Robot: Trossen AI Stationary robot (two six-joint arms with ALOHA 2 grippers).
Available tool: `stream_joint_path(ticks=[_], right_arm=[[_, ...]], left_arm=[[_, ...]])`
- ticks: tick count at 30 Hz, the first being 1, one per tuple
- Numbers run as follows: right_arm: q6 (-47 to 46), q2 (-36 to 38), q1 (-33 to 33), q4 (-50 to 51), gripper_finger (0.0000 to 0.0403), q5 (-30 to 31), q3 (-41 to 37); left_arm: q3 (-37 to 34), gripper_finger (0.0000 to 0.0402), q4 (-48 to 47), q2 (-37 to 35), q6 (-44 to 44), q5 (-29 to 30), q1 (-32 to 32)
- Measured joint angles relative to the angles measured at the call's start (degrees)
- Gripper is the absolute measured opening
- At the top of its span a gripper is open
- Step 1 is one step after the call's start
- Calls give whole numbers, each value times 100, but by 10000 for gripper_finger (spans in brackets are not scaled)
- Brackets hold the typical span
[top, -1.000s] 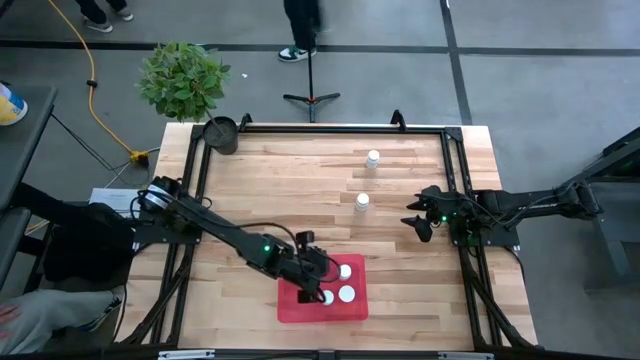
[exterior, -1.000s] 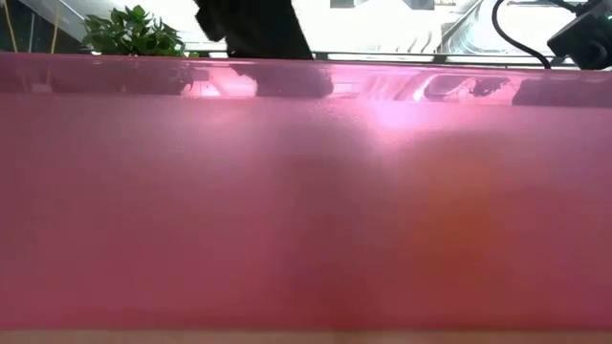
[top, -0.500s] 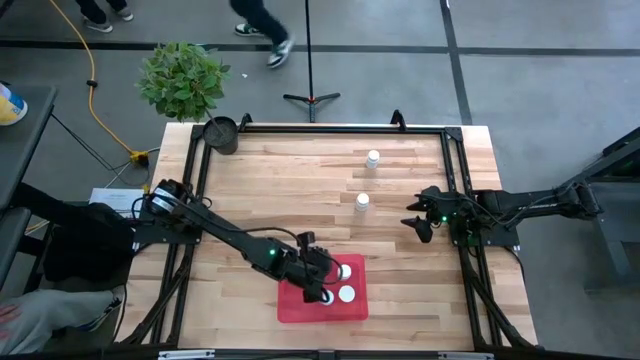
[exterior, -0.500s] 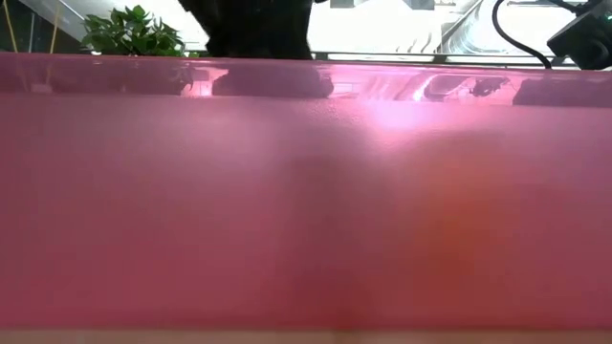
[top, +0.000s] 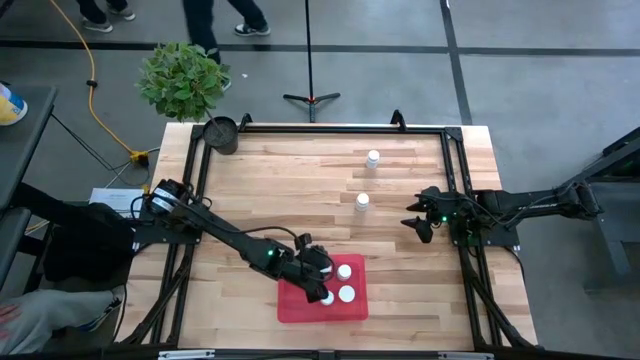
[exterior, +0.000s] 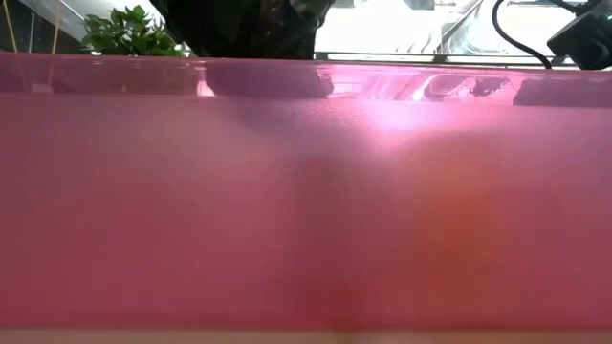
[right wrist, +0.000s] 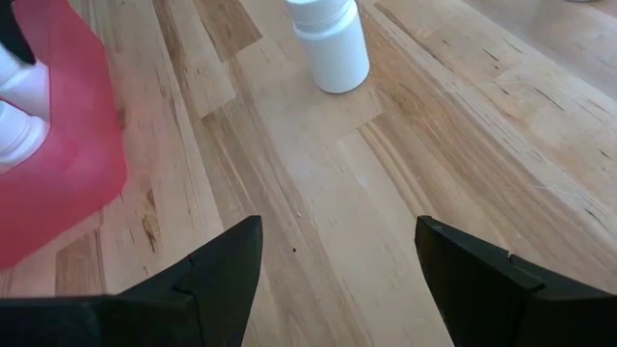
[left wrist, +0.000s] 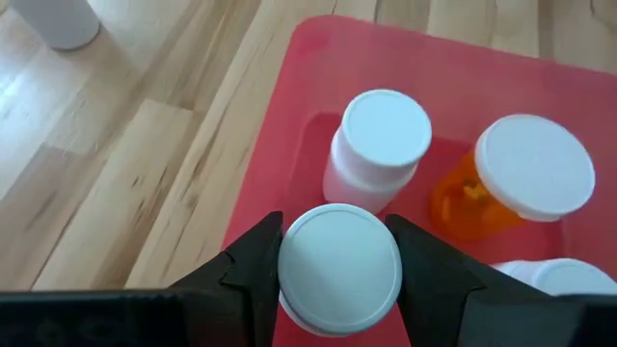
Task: Pick and place pill bottles into a basket
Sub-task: Put the white pill bottle into the pink bin
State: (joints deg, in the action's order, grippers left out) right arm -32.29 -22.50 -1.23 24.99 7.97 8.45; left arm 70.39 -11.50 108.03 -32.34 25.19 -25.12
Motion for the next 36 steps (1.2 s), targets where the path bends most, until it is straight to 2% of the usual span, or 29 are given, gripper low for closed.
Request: stream_joint_path(ticks=[20,27,33,36], right_arm=[[37,0,0,0,263,2,0],[37,0,0,0,263,2,0],[37,0,0,-1,263,2,2],[37,0,0,-2,263,2,2]], left_arm=[[0,193,145,0,-109,-248,0],[0,218,154,0,-118,-262,0],[0,198,158,-4,-124,-264,0],[0,201,163,-4,-131,-268,0]])
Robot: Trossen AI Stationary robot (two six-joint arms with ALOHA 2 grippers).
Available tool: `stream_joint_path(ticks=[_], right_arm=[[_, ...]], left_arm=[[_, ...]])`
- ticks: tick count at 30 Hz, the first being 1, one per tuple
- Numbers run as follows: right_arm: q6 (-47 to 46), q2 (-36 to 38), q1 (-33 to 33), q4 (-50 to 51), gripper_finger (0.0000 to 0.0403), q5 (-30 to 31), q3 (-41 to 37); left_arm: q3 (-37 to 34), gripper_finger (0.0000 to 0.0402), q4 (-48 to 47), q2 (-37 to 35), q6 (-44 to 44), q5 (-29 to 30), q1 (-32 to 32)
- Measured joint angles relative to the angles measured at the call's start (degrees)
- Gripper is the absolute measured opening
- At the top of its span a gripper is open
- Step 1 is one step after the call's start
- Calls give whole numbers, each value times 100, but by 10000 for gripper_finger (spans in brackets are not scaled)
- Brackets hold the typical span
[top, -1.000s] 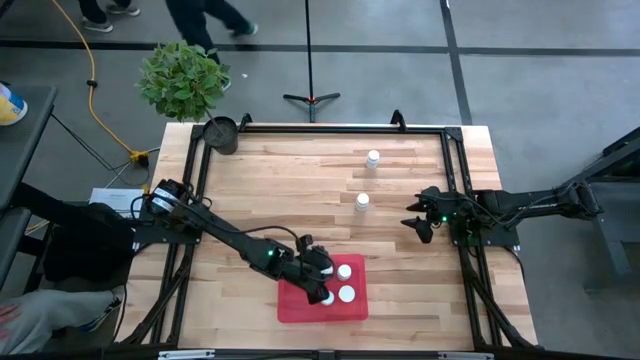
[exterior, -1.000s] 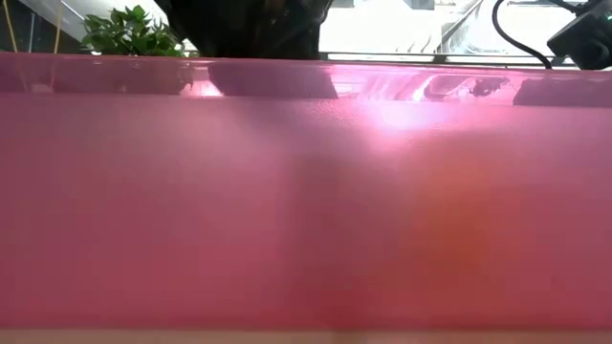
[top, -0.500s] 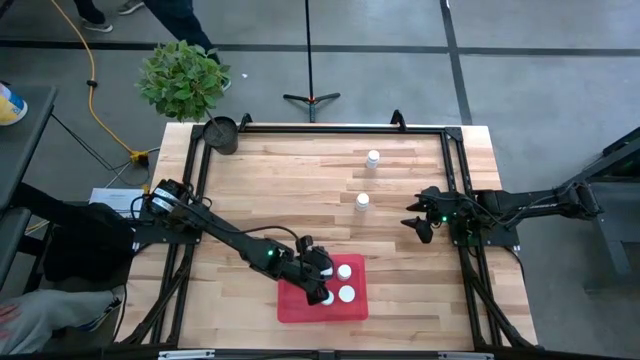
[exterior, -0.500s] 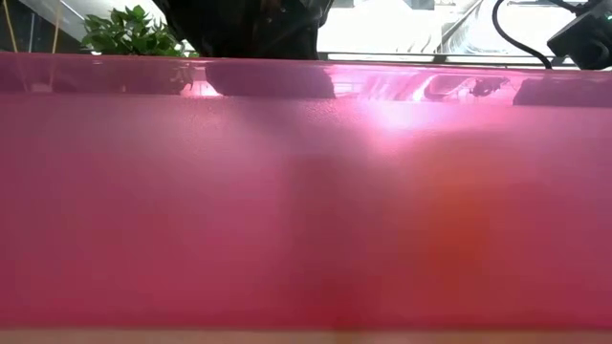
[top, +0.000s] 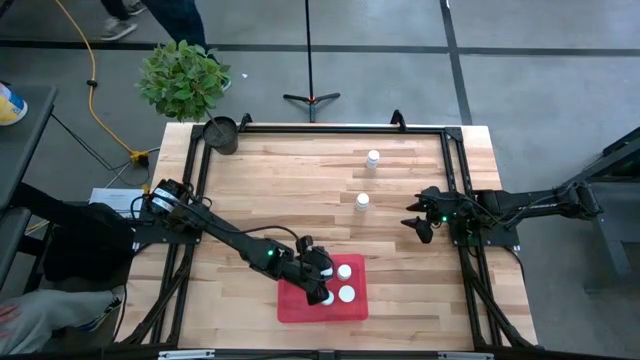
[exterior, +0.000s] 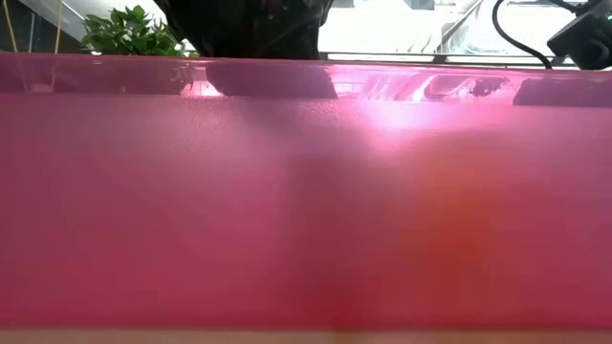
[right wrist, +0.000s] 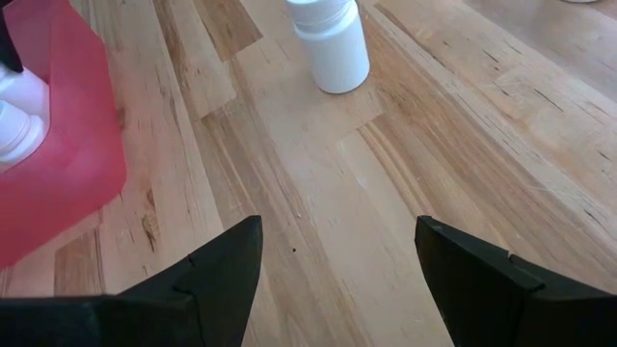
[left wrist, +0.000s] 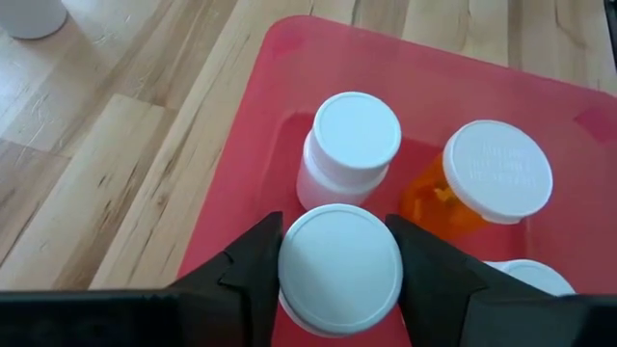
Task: Pick and place pill bottles into a basket
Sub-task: Put the white pill bottle into the pink bin
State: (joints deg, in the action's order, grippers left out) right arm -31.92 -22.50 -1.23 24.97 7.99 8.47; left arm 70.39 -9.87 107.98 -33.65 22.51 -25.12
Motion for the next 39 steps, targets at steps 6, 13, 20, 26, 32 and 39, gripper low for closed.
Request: stream_joint_path(ticks=[6,13,20,26,32,39], right_arm=[[0,0,0,0,264,0,0],[0,0,0,0,264,0,0],[0,0,0,0,264,0,0],[0,0,0,0,264,0,0],[0,1,0,2,264,0,0],[43,2,0,7,264,9,2]], left_arm=[[2,237,138,0,0,-7,0],[4,244,136,-4,12,-7,0],[4,245,230,-4,122,87,0],[9,245,649,-51,365,143,2],[121,246,697,-574,793,634,151],[208,246,816,-1612,1443,926,582]])
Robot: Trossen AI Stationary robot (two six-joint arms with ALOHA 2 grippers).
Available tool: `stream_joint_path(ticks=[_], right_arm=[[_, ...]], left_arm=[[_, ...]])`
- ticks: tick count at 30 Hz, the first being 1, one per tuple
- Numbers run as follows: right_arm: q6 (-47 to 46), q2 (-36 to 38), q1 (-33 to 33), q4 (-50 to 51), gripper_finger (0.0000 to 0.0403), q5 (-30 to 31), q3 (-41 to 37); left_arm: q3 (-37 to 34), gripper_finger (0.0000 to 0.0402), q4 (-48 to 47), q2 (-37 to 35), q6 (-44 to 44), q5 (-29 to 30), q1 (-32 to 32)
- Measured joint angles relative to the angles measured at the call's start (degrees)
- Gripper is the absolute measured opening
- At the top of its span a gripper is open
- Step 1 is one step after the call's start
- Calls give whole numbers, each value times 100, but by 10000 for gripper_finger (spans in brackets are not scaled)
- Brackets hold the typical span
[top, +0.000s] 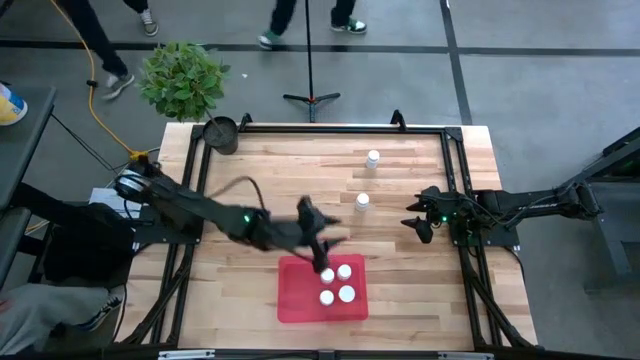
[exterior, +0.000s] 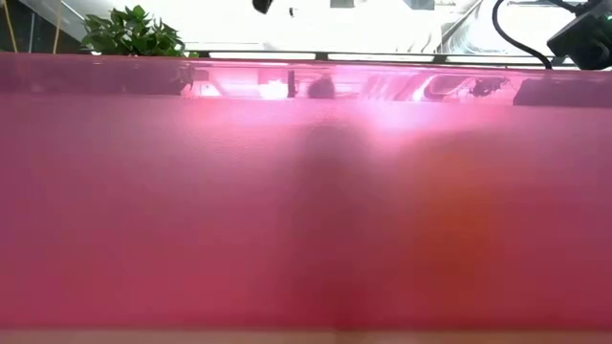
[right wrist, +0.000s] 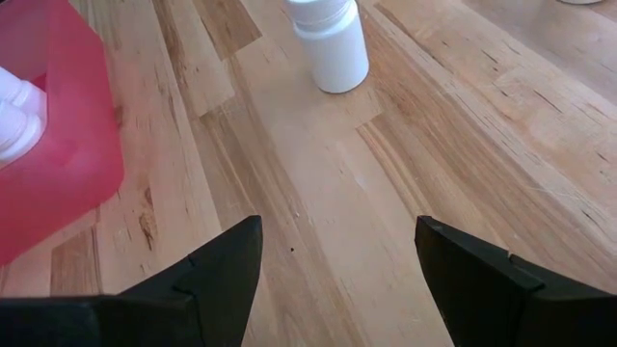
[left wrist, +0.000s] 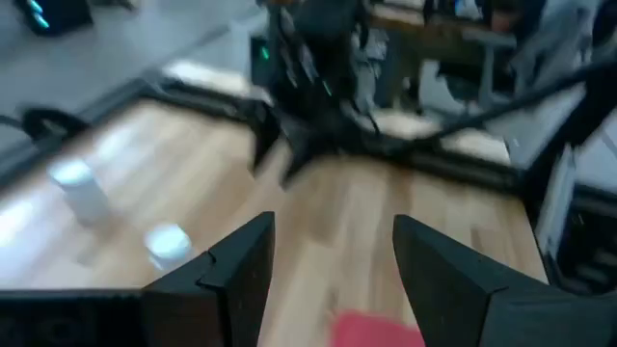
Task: Pick and place pill bottles into a basket
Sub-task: Put the white pill bottle into the pink bin
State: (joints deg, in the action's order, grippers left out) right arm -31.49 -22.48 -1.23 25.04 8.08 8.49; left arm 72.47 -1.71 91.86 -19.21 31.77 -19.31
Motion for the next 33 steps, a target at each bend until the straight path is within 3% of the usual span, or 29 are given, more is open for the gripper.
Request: stream_joint_path(ticks=[8,16,20,22,26,33], right_arm=[[-1,-4,0,-37,264,13,2],[-1,-4,0,-72,263,13,2],[-1,-4,0,-81,263,11,2],[-1,-4,0,-82,263,13,2],[29,-4,0,-81,263,11,2],[43,-6,0,-83,263,7,2]], left_arm=[[0,246,664,-872,1161,-18,847],[105,246,1112,-1046,1283,-810,1924],[326,246,1274,-1026,1275,-842,2268],[478,246,1271,-1018,1287,-1008,2472],[940,246,1241,-941,1332,-1932,2990],[2266,246,200,-302,1341,-2749,3673]])
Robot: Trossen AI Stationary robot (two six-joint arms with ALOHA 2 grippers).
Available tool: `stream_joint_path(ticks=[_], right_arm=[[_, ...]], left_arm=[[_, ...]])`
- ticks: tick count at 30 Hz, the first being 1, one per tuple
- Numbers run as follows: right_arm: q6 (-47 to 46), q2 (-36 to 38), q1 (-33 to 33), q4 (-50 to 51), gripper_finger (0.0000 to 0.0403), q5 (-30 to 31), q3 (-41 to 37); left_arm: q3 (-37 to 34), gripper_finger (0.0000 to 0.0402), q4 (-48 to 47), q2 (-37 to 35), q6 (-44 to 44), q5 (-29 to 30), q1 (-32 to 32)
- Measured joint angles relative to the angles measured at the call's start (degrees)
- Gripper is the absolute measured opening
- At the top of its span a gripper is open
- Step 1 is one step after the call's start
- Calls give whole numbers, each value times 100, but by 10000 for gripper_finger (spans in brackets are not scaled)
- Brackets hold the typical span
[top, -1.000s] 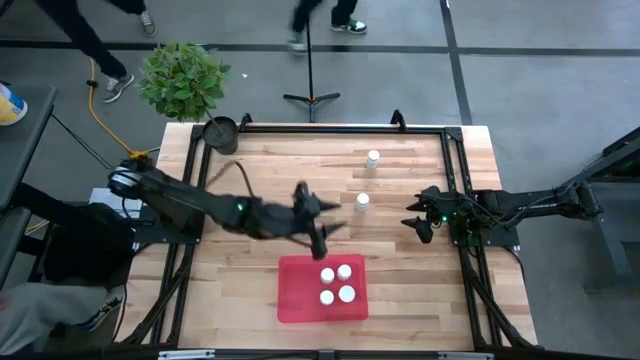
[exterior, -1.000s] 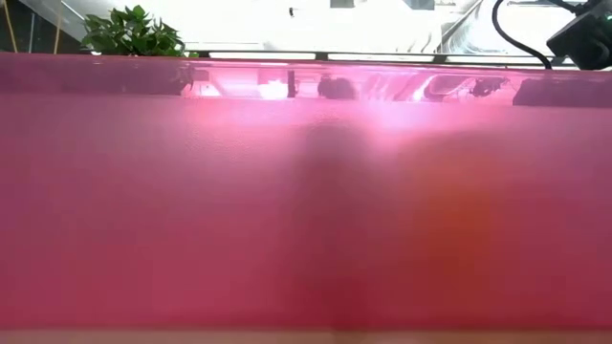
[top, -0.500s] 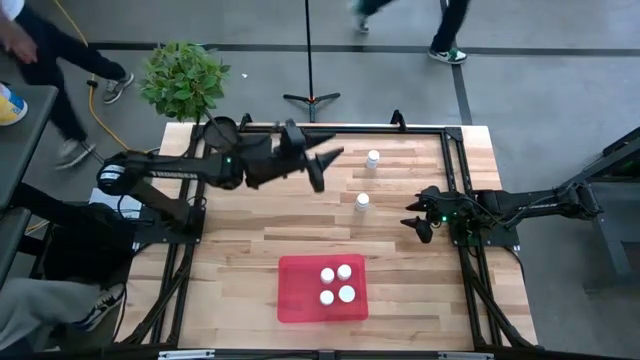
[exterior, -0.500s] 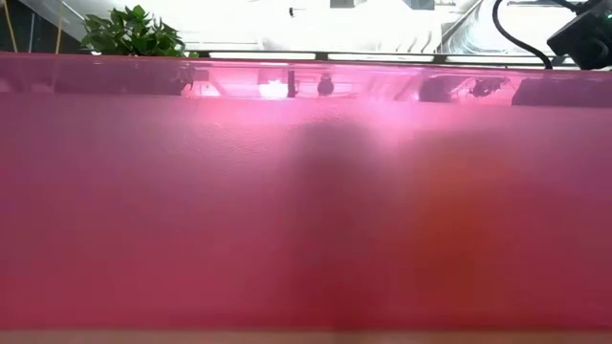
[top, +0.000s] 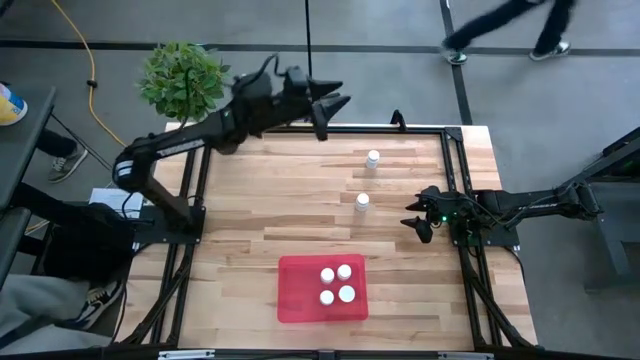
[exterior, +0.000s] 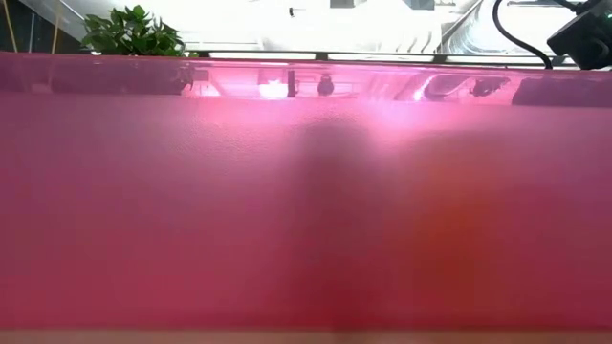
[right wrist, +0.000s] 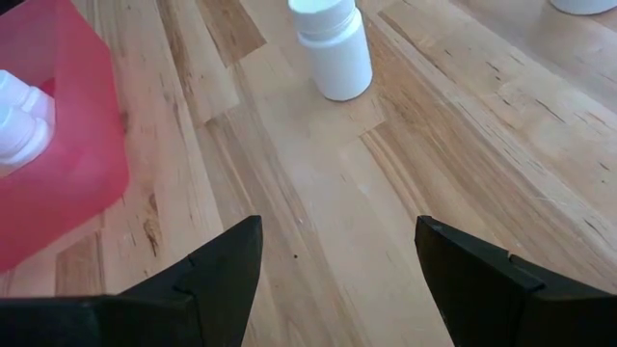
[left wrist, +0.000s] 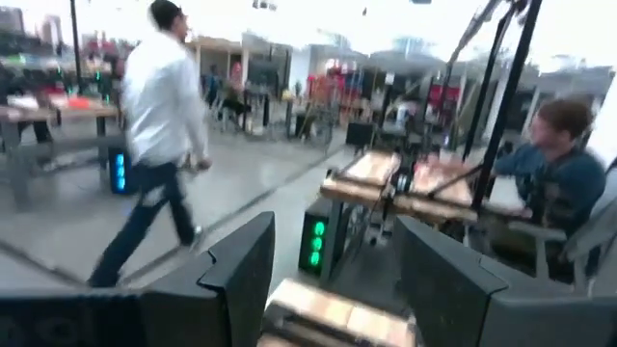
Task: Pick and place pill bottles into a basket
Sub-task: Put the white pill bottle into the pink bin
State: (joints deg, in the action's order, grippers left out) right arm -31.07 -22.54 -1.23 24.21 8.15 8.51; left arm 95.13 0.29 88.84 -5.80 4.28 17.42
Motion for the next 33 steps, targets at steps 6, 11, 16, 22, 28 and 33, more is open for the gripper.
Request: stream_joint_path(ticks=[6,11,16,22,28,33], right_arm=[[-10,-1,2,3,263,2,0],[-19,1,2,20,263,-1,0],[-20,0,2,45,263,-14,0],[-13,-1,2,41,263,-16,0],[-2,-1,1,52,263,-50,0],[-2,-1,2,61,263,-64,0]], left_arm=[[1332,246,-1459,897,0,-442,224],[2077,247,-2154,1396,281,-688,239],[2287,269,-3036,1624,411,-633,250],[2296,325,-3572,1765,404,-345,245],[2295,370,-3630,2180,563,-207,202],[2293,375,-3650,2669,866,-106,164]])
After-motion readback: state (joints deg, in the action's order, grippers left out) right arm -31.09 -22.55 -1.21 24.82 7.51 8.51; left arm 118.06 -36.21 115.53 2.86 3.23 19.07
